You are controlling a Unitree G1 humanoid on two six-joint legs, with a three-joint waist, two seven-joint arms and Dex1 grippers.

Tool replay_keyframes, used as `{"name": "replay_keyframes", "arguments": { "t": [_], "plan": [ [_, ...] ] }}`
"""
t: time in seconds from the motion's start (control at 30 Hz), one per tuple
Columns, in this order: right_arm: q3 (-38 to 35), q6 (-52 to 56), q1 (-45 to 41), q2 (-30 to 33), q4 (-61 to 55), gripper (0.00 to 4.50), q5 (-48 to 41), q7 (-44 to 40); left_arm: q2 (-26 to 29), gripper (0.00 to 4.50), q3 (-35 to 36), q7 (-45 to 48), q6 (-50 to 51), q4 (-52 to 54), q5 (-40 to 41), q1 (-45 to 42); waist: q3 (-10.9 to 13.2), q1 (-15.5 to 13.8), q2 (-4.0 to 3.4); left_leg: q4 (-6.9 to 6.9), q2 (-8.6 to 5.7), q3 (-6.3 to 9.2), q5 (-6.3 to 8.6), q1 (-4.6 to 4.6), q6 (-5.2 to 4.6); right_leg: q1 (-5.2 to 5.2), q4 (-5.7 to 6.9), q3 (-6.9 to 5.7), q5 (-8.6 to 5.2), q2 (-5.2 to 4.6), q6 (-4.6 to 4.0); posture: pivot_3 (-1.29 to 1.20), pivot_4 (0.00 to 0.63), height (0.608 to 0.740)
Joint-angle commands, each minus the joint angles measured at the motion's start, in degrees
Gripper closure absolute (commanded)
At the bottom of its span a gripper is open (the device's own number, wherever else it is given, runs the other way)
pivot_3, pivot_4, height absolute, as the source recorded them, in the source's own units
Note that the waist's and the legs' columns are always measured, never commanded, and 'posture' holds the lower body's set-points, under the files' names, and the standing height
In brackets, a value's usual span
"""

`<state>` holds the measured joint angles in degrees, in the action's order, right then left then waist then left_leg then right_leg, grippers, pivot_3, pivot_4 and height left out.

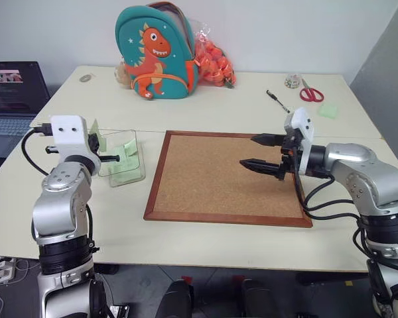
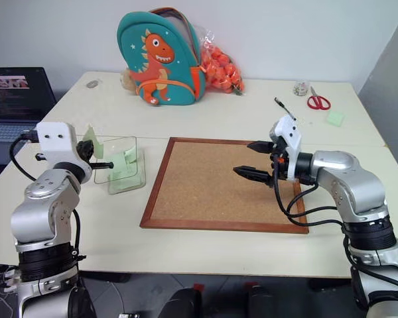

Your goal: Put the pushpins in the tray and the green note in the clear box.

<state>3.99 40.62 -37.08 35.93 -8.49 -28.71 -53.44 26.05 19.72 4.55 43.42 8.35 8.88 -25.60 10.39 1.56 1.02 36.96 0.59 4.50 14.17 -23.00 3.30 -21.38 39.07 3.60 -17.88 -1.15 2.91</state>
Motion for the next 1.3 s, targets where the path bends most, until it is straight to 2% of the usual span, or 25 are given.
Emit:
{"name": "replay_keyframes", "arguments": {
  "t": [0.03,0.17,0.7,0.8,0.93,1.1,1.17,1.3],
  "plan": [
    [0.86,-1.63,-2.51,-0.53,-0.92,0.02,0.14,-1.62,-0.02,4.50,-0.56,-0.71,0.16,-0.81,-0.46,-1.86,0.00,0.08,0.00,-0.01,0.00,0.00,0.00,0.00,0.00,-0.01,0.00,0.00,0.00,0.00,0.00,0.00,0.150,0.740],
    [1.83,-2.56,-2.55,-0.51,-1.31,0.02,1.29,-2.05,-0.65,4.50,-0.91,-1.39,0.95,-1.81,-0.50,-2.03,0.00,0.12,0.01,-0.01,0.00,0.00,0.00,0.00,0.00,-0.01,0.00,0.00,0.00,0.01,0.00,0.00,0.150,0.740],
    [1.58,-3.30,-1.30,0.05,-2.64,0.00,2.58,-1.93,-2.52,1.54,-3.95,-1.21,-0.91,-0.36,-0.68,-1.28,0.01,0.11,0.01,-0.01,0.00,0.02,0.00,0.00,0.00,-0.02,0.01,0.01,0.00,0.00,0.00,0.00,0.150,0.740],
    [1.46,-3.47,-1.09,0.08,-2.67,0.00,2.65,-1.84,-3.18,1.54,-3.65,-1.46,-2.94,0.47,-0.44,-1.11,0.01,0.10,0.01,-0.01,0.01,0.02,0.00,0.00,0.00,-0.02,0.01,0.01,0.00,0.00,0.00,0.00,0.150,0.740],
    [-0.96,-3.97,0.79,-0.24,-3.71,0.00,1.97,-0.02,-1.31,1.54,-5.27,1.16,-13.85,4.57,-2.56,1.43,0.02,0.09,0.03,-0.02,0.03,0.01,0.00,0.00,0.01,-0.02,-0.01,0.01,0.00,-0.01,0.00,0.00,0.150,0.740],
    [-3.87,-6.91,5.48,-0.65,-5.44,0.00,2.89,2.84,-1.36,1.54,-10.27,16.67,-11.76,6.46,7.62,2.46,0.02,-0.11,0.03,-0.01,0.04,-0.03,0.00,-0.02,0.01,0.02,-0.01,0.02,0.00,-0.09,-0.01,0.00,0.150,0.740],
    [-4.21,-8.07,7.40,-0.83,-6.43,0.00,3.42,3.89,-0.76,1.54,-11.76,19.31,-10.90,6.41,8.50,2.54,0.03,-0.11,0.05,0.00,-0.01,-0.05,0.00,-0.01,0.01,0.04,-0.03,0.02,0.00,-0.11,-0.01,0.00,0.150,0.740],
    [-5.79,-12.24,16.78,-4.22,-11.72,0.00,4.65,9.85,-0.32,1.54,-16.46,22.98,-11.42,5.68,7.84,2.56,0.04,0.08,0.06,-0.04,-0.02,-0.03,0.01,-0.01,0.01,0.02,-0.03,0.00,0.00,0.00,-0.01,0.00,0.150,0.740]
  ]
}}
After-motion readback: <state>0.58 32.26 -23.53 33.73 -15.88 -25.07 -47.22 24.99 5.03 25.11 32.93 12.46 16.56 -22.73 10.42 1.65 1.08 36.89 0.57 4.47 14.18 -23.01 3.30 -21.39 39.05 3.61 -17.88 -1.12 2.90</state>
